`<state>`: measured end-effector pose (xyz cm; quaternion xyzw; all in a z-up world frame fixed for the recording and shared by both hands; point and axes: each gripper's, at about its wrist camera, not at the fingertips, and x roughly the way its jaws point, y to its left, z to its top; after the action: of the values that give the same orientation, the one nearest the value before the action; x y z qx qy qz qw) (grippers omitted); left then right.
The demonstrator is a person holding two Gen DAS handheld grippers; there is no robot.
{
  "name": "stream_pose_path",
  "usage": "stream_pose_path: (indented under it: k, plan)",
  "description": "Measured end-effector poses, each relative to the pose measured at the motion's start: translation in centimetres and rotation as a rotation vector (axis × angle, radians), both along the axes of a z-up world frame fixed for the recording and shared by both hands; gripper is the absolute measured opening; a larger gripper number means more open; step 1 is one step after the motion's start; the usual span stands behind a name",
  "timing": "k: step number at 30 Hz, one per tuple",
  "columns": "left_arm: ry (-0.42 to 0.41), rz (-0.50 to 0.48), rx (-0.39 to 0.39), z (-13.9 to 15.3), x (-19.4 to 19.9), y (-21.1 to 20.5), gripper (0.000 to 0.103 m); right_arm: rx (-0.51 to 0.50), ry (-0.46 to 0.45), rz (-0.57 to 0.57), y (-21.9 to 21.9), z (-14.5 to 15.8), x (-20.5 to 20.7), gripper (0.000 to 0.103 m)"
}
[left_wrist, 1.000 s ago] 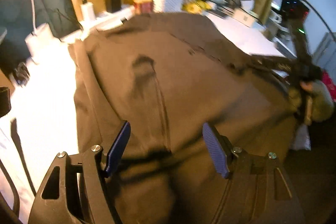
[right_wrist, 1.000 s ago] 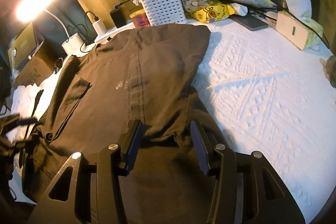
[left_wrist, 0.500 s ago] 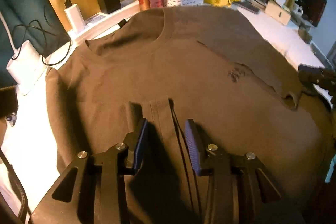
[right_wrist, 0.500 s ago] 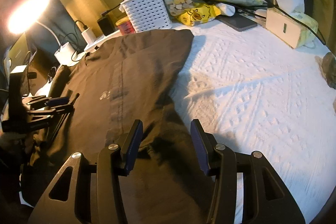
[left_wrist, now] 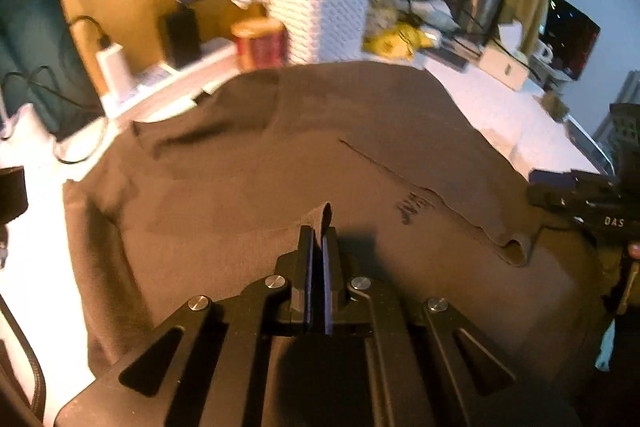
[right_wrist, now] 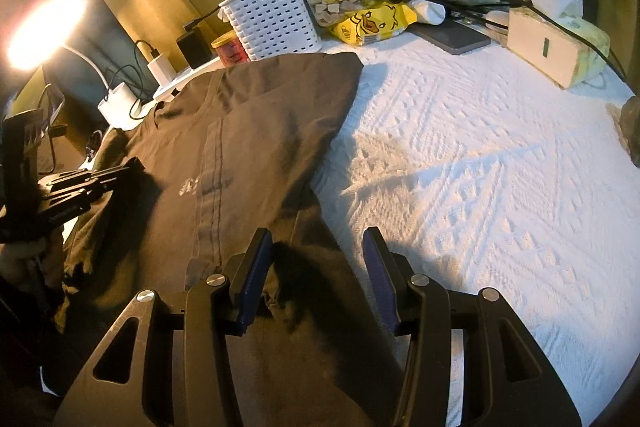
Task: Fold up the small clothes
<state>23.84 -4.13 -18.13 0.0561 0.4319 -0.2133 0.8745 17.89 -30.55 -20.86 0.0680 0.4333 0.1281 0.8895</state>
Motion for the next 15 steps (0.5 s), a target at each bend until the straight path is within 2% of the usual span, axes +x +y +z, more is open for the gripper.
stream_pose_path:
  k: [3, 5, 7, 8, 9, 15]
  plan:
    - [0.037, 0.008, 0.044, -0.8, -0.1, -0.4, 0.005, -0.005, -0.001, -0.002, 0.1, 0.2, -0.1, 0.05]
    - [0.038, 0.013, 0.037, -0.7, -0.8, 0.1, 0.01, -0.008, -0.004, 0.0, 0.2, 0.4, -0.3, 0.05]
    - [0.034, 0.021, 0.034, -0.3, -1.7, 0.9, 0.026, -0.01, -0.008, 0.002, 0.4, 0.7, -0.5, 0.05]
    - [0.03, 0.03, 0.03, -0.1, -2.4, 1.5, 0.041, -0.011, -0.01, 0.003, 0.5, 0.7, -0.6, 0.05]
    - [0.029, 0.038, 0.026, 0.0, -2.8, 1.8, 0.05, -0.011, -0.013, 0.006, 0.6, 0.8, -0.7, 0.05]
    - [0.023, 0.077, 0.035, 0.6, -6.4, 3.9, 0.051, -0.011, -0.028, 0.026, 1.6, 1.4, -1.5, 0.05]
